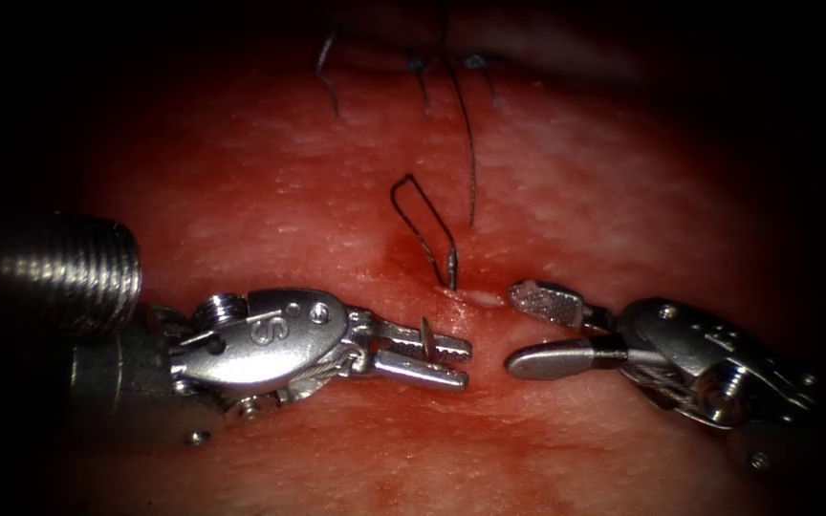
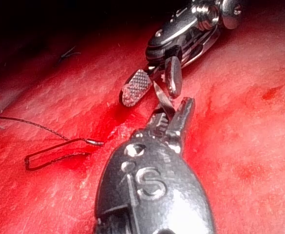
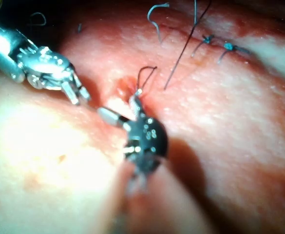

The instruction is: Wound Closure

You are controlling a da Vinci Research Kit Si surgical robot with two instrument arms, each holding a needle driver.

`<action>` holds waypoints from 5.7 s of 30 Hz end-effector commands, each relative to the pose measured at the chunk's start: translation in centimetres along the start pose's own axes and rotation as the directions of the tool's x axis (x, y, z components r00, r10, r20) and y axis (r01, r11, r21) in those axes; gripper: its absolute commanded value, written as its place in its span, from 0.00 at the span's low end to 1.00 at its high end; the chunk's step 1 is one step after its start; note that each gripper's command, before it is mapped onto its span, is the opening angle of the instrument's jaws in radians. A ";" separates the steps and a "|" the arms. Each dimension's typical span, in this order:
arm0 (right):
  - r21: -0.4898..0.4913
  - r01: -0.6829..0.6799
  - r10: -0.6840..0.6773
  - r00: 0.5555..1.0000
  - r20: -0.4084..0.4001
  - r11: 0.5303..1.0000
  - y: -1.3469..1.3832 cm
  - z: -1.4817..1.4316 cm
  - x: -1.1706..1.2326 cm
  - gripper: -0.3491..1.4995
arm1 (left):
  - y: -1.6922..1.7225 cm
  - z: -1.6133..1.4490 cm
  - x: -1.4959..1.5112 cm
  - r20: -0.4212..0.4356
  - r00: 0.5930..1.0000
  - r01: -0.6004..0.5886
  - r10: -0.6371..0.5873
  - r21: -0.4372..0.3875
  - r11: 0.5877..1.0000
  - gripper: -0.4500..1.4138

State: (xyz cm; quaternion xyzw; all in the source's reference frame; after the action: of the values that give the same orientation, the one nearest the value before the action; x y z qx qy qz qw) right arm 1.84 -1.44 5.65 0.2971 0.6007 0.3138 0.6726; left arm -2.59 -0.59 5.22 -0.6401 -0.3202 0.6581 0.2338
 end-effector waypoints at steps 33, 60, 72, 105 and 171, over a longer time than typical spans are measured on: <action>-0.068 0.252 -0.242 0.961 0.136 0.965 -0.03 0.55 0.20 0.64 | 0.88 -0.40 0.73 -0.029 0.999 -0.026 0.026 -0.023 0.999 0.00; -0.091 0.178 -0.144 0.945 0.293 0.980 0.68 0.61 -1.04 0.37 | 0.90 -0.56 0.89 -0.014 0.989 -0.146 0.147 0.073 0.987 0.00; -0.129 0.132 -0.096 0.963 0.253 0.983 0.54 0.61 -0.79 0.25 | 0.84 -0.72 1.04 0.188 0.881 -0.471 0.433 0.277 0.837 0.00; -0.096 0.134 -0.121 0.984 0.132 0.986 -0.92 0.59 0.43 0.86 | 0.36 -1.27 0.89 0.472 0.759 -0.638 0.449 0.398 0.659 0.00; -0.140 0.502 -0.455 0.849 0.267 0.853 -0.43 0.33 0.34 0.85 | -0.38 -2.11 0.64 0.533 0.769 -0.627 0.354 0.519 0.581 0.00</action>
State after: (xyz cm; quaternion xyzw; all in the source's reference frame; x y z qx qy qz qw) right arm 2.17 -1.46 5.13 0.0945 0.5376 0.1578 0.8229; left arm -0.52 0.38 5.07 -0.4363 0.0951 0.8748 0.1879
